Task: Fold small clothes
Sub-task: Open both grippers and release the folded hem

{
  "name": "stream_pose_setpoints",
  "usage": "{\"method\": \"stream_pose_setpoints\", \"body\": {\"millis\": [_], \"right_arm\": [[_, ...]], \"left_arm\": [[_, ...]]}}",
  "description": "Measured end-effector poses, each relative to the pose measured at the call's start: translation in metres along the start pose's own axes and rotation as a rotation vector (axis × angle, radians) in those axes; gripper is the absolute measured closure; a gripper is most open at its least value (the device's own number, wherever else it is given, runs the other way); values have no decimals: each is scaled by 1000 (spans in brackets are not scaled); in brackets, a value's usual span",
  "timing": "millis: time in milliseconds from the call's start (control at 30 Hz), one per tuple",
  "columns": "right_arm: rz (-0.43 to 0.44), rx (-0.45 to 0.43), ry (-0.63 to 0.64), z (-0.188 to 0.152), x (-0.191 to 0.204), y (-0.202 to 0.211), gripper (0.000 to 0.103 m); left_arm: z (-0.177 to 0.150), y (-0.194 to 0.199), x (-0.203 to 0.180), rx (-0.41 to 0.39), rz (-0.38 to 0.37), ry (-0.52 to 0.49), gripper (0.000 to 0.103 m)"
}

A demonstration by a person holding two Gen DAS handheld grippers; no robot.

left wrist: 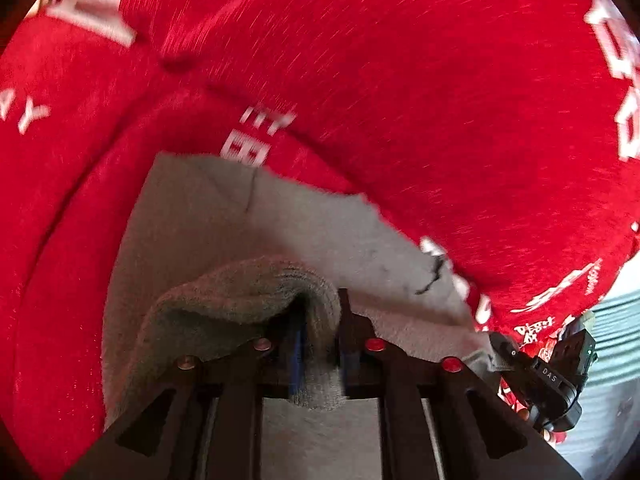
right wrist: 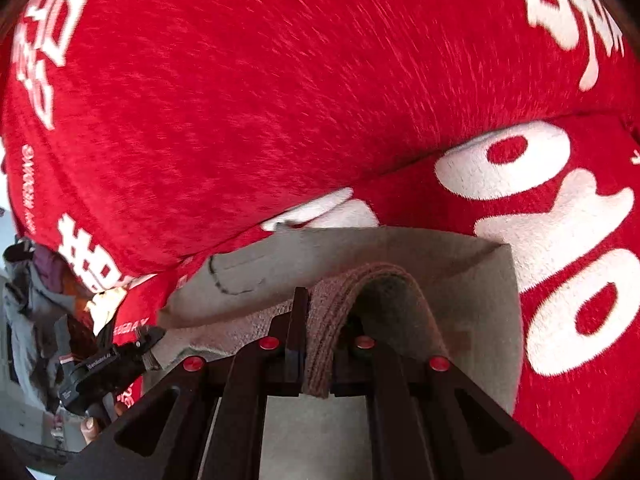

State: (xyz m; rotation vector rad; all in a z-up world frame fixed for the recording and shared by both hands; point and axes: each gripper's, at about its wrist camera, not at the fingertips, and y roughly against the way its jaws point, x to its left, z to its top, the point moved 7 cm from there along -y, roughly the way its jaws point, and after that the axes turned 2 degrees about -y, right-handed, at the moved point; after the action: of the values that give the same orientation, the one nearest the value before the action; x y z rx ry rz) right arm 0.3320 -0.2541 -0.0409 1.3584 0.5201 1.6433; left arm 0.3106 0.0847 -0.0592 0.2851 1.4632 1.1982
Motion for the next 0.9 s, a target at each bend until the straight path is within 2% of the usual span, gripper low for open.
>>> {"method": "stream_pose_setpoints", "body": {"millis": [33,67,100,133,167,200,233,300,367,433,533,667,767,833,900], "right_arm": [[-8,12,-11,0,-3,-7,94],[-23,24,-17,1,-6,-12,93],[-34,31,-16,0,-8,-16,91],[-40,43,-13,0,-8,-19,90],[-37,52,-11,1,-7,-21,85],[-32,52,-11,1,-7,-20,80],[-28,45,-12,3,-6,-18,76],[-32,13,-15,6,-5,-9,48],[-57,-39,-2,8,-4,8,42],[-70,-79,35,7,0,24,39],[-160,-103,157,0,9,40,37],[-246,-37,326,-13,31,18,37],[-339,18,459,-24,49,-13,37],[-403,52,505,-26,49,-35,37],[-441,80,492,-23,36,-51,37]], "left_arm": [[0,-3,0,13,-25,12,67],[2,-2,-2,11,-50,14,51],[3,0,-6,7,-74,11,41],[6,3,-10,-1,-83,11,21],[8,7,-13,-14,-75,14,6],[11,12,-14,-30,-56,20,2],[15,18,-15,-48,-52,29,2],[18,27,-18,-50,-91,42,2],[17,38,-18,-48,-126,64,2],[12,53,-21,-74,-135,31,2],[1,59,-31,-90,-59,-95,2],[-17,30,-61,-36,24,-253,2],[-20,-2,-69,-54,201,-421,1],[-17,-22,-56,-29,288,-437,2],[-9,-30,-36,-40,310,-405,2]]}}
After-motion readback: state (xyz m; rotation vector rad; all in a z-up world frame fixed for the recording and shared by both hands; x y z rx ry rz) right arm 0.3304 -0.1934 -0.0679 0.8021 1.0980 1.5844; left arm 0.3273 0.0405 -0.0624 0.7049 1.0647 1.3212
